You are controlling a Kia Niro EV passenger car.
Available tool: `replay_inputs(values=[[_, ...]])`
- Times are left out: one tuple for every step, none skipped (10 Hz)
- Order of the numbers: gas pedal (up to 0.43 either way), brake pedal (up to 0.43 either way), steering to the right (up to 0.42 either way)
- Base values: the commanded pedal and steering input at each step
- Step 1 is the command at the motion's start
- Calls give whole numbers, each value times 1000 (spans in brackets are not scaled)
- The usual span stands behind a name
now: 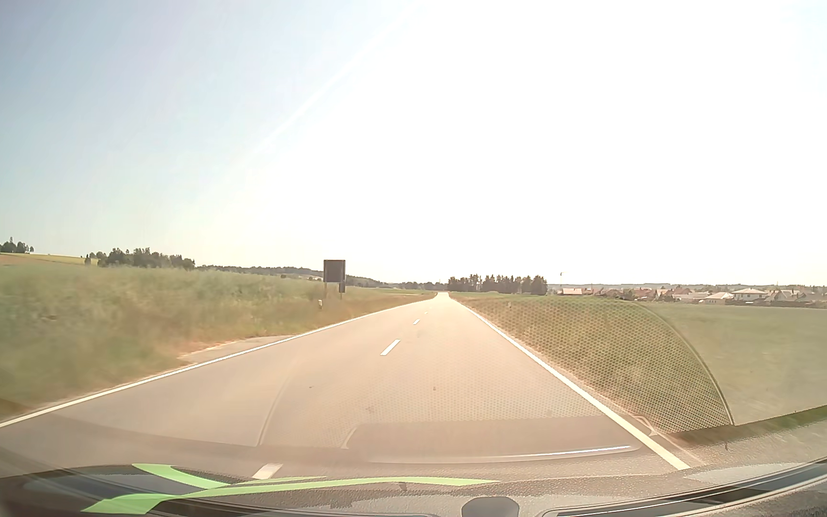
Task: Follow the waypoints while adhering to traffic rules and regulations
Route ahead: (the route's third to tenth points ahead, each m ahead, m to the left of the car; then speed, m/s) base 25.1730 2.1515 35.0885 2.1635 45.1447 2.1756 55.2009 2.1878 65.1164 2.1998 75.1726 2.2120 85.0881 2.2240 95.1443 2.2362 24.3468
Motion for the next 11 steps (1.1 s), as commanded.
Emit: replay_inputs(values=[[260,0,0],[260,0,0],[268,0,0],[268,0,-1],[248,0,-1],[228,0,-1],[228,0,-1],[228,0,-1],[228,0,-1],[228,0,-1],[228,0,-1]])
